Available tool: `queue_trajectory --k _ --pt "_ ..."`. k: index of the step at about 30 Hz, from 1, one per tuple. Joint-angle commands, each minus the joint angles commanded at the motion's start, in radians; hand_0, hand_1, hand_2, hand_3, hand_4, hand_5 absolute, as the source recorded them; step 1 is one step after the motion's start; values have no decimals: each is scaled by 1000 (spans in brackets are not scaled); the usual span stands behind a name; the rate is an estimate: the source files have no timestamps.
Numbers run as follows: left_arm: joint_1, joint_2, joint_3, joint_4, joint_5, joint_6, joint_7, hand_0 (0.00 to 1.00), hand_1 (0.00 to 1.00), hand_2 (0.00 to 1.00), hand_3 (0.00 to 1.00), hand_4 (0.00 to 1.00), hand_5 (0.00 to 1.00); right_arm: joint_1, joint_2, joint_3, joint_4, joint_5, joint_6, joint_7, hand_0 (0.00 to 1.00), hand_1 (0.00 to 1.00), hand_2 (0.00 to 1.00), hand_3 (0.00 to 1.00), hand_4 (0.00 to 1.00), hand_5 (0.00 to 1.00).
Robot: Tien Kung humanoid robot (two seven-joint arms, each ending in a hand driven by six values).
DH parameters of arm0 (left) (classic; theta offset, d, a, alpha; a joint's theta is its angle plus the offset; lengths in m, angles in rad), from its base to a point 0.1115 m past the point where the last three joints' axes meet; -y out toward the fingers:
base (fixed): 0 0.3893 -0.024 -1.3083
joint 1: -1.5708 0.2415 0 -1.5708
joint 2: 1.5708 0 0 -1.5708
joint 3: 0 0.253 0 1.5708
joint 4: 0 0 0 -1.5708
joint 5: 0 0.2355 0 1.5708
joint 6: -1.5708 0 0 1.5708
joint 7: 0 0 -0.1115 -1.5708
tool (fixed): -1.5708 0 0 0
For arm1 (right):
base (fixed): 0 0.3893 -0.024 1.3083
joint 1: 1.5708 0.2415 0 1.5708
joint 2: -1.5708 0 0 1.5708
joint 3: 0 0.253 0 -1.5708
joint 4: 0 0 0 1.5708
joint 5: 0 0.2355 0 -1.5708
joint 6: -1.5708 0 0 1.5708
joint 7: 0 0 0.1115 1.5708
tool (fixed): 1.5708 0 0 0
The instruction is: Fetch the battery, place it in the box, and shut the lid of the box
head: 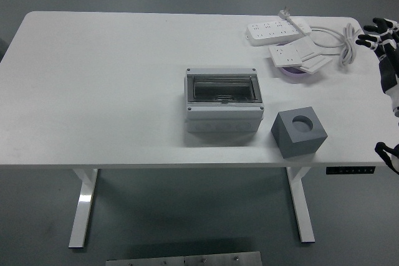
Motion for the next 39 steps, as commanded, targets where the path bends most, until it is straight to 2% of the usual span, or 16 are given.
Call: queue_trajectory --k 11,12,18,29,30,35,36,39 --pt "9 10 -4 0 11 -4 -1 632 698 573 541 500 2 -7 14 -13 -1 20 6 8 642 606 593 624 863 463" --pt "10 11 -5 0 12 -5 -1 632 698 573 541 500 2 -6 14 -14 -1 16 6 8 640 609 585 618 813 420" --pt "17 20 -10 0 21 -7 1 632 698 573 541 500 2 -4 10 -20 4 -17 4 -2 655 608 588 617 800 403" --pt "17 16 0 1 4 -3 -1 632 698 573 541 500 2 17 4 -41 2 -71 -31 -29 642 602 585 608 788 382" --pt "17 15 0 1 3 -3 -1 632 698 573 541 500 2 19 5 -42 0 -73 -30 -30 617 583 580 606 721 287" --pt "18 13 6 0 -8 0 0 632 698 573 541 500 2 28 5 -39 -12 -75 -24 -36 617 583 580 606 721 287" --pt "18 12 7 0 -9 1 0 632 698 573 541 500 2 29 5 -38 -13 -75 -23 -36 566 527 571 592 661 207" --pt "22 12 13 0 -22 6 -2 632 698 573 541 500 2 30 4 -33 -15 -75 -20 -38 566 527 571 592 661 207"
